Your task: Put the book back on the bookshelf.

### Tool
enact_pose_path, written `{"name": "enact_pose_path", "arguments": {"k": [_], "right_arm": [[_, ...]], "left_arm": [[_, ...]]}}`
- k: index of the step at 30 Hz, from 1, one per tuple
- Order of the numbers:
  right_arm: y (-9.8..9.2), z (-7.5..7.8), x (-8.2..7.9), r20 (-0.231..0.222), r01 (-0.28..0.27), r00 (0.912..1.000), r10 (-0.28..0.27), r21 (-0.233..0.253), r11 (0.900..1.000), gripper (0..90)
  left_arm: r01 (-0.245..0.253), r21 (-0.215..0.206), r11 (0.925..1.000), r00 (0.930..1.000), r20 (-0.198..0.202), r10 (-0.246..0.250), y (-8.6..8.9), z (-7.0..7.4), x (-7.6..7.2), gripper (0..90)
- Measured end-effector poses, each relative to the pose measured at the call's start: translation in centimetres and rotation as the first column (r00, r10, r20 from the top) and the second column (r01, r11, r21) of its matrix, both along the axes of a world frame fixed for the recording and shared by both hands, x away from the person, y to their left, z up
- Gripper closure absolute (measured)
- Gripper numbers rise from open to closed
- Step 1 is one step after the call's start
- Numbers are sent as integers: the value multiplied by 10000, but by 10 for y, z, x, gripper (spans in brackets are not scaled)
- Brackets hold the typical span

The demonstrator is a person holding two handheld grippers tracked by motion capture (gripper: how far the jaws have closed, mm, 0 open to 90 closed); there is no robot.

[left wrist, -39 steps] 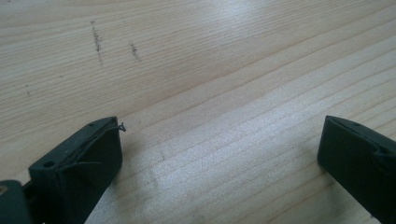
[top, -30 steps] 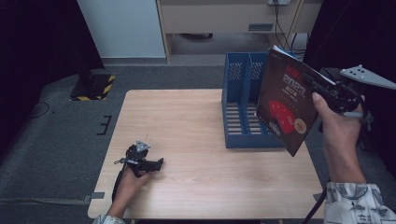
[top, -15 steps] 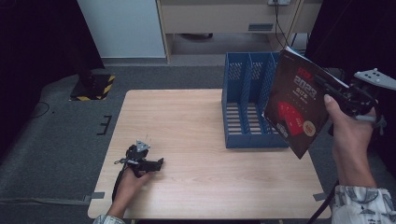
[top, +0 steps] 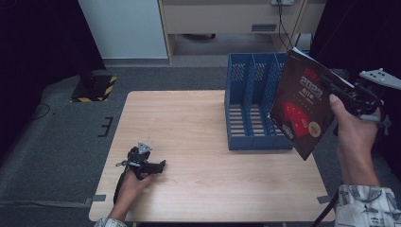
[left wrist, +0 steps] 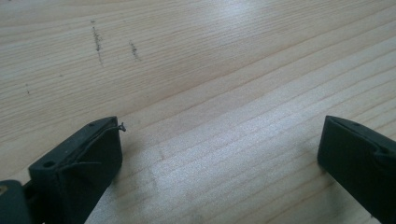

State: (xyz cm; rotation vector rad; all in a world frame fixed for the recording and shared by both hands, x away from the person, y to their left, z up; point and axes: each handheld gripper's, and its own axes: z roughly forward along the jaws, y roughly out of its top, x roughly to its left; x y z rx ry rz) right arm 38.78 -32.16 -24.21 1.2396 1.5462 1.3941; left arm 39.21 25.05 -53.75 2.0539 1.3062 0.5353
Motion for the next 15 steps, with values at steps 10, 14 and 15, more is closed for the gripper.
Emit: {"name": "enact_pose_path", "arguments": {"k": [10, 14, 15], "right_arm": [[-4, -1, 2, -45, 147, 9999, -147, 62, 9999, 871], [-4, -1, 2, -34, 225, 9997, -225, 16, 9997, 871], [-5, -1, 3, -13, 207, 9998, -207, 155, 9997, 871]], "left_arm": [[6, 16, 10000, 10000, -3, -6, 0, 0, 0, 0], [-2, 16, 10000, 10000, -2, 2, 0, 0, 0, 0], [-1, 17, 10000, 10000, -6, 1, 0, 0, 0, 0]]}}
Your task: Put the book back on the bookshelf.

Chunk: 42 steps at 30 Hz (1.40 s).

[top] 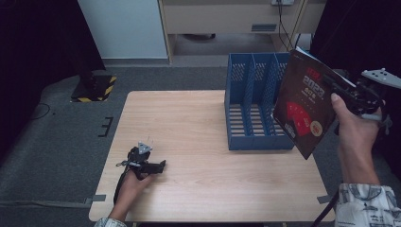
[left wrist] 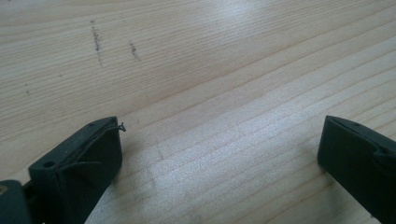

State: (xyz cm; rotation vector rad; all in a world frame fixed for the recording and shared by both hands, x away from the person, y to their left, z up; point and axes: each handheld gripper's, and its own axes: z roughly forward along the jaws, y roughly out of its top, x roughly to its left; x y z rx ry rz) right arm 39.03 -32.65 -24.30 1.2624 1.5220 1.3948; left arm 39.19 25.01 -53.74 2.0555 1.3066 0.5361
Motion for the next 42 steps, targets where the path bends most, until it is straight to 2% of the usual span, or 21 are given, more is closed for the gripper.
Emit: {"name": "enact_pose_path", "arguments": {"k": [7, 12, 16, 20, 24, 34, 42], "right_arm": [[0, 2, 5, -37, 207, 9998, -208, -143, 9997, 871], [1, 3, 13, -142, 503, 9986, -511, -496, 9975, 871], [0, 0, 23, -95, 885, 9960, -892, -630, 9941, 871], [2, -8, 33, -8, 1048, 9945, -1051, -689, 9921, 871], [1, -12, 44, -5, 1085, 9941, -1086, -445, 9931, 871], [3, -17, 57, 37, 1436, 9896, -1436, -479, 9885, 872], [3, -23, 73, 43, 1615, 9869, -1615, -306, 9864, 872]], "left_arm": [[-14, 2, 10000, 10000, 3, 14, 0, 0, 0, 0], [-21, -1, 10000, 10000, 3, 21, 0, 0, 0, 0], [-25, 11, 10000, 10000, 8, 25, -1, 0, 0, 0], [-37, 14, 10000, 10000, 8, 37, -1, 0, 0, 0], [-33, 13, 10000, 10000, 11, 33, -1, 0, 0, 0], [-32, 14, 10000, 10000, 7, 32, -1, 0, 0, 0], [-37, 14, 10000, 10000, 13, 37, -1, 0, 0, 0]]}}
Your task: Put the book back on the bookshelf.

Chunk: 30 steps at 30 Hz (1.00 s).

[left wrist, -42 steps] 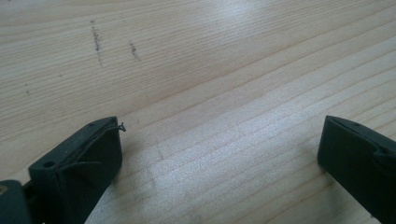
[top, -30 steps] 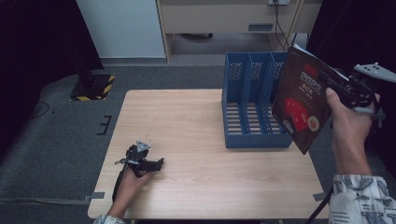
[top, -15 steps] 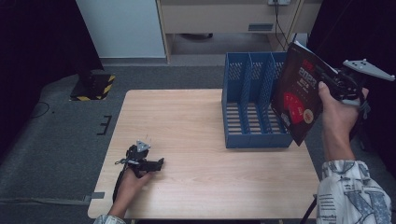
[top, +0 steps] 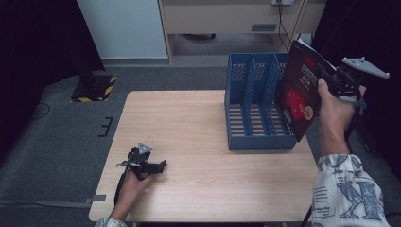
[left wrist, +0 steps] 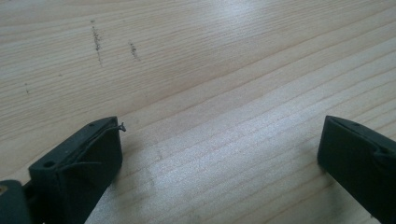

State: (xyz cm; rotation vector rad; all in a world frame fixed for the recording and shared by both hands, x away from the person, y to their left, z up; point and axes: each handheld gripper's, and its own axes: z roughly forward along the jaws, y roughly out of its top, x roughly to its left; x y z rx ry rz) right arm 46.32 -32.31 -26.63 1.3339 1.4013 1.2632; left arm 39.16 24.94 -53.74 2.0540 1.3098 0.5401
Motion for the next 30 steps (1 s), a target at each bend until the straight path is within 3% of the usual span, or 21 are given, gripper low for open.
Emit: {"name": "enact_pose_path", "arguments": {"k": [5, 13, 30], "right_arm": [[2, -5, 11, -2, 79, 10000, -79, 15, 10000, 872], [-1, -8, 19, 164, 131, 9998, -138, 441, 9989, 872], [6, -13, 30, 303, 145, 9994, -153, 262, 9996, 872]], "left_arm": [[-21, -20, 10000, 10000, -10, 21, 0, 0, 0, 0], [-56, 24, 10000, 10000, -15, 56, 0, 0, -1, 0], [-52, 18, 10000, 10000, -19, 52, 0, 0, -1, 0]]}}
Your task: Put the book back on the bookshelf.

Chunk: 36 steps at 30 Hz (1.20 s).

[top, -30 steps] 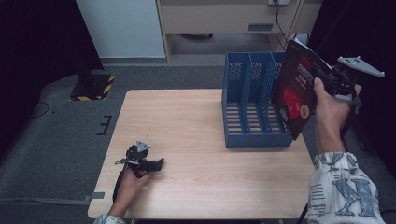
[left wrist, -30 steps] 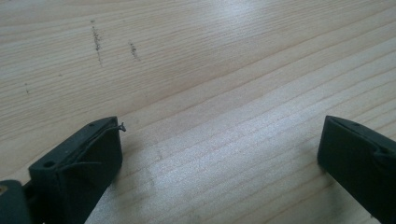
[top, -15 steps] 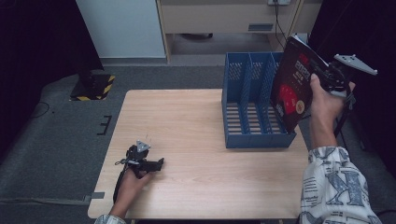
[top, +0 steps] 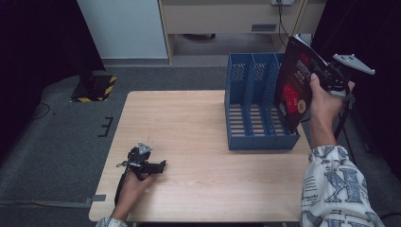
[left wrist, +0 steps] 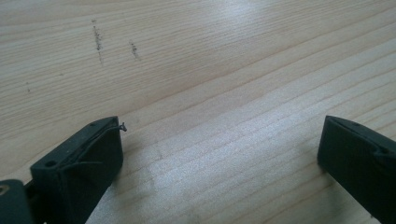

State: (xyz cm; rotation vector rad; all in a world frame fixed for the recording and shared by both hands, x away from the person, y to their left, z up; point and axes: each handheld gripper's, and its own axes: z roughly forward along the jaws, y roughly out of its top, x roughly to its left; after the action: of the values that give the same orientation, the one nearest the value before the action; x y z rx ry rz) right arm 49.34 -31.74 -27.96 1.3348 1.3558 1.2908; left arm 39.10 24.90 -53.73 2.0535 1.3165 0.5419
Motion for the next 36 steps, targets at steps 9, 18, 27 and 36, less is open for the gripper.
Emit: {"name": "enact_pose_path", "arguments": {"k": [9, 18, 27, 36], "right_arm": [[10, -9, 7, 198, 30, 9998, -23, -374, 9993, 872], [14, -19, 10, 172, 107, 9998, -99, -491, 9987, 872], [21, -31, 14, 86, 28, 10000, -23, -646, 9979, 872], [27, -39, 17, -134, 49, 9999, -61, -881, 9961, 872]], "left_arm": [[8, 15, 10000, 10000, -6, -8, 0, 0, 0, 0], [8, 12, 10000, 10000, -6, -8, 0, 0, 0, 0], [7, 11, 10000, 10000, -8, -7, 0, 0, 0, 0], [8, 3, 10000, 10000, -14, -8, 0, 0, 0, 0]]}}
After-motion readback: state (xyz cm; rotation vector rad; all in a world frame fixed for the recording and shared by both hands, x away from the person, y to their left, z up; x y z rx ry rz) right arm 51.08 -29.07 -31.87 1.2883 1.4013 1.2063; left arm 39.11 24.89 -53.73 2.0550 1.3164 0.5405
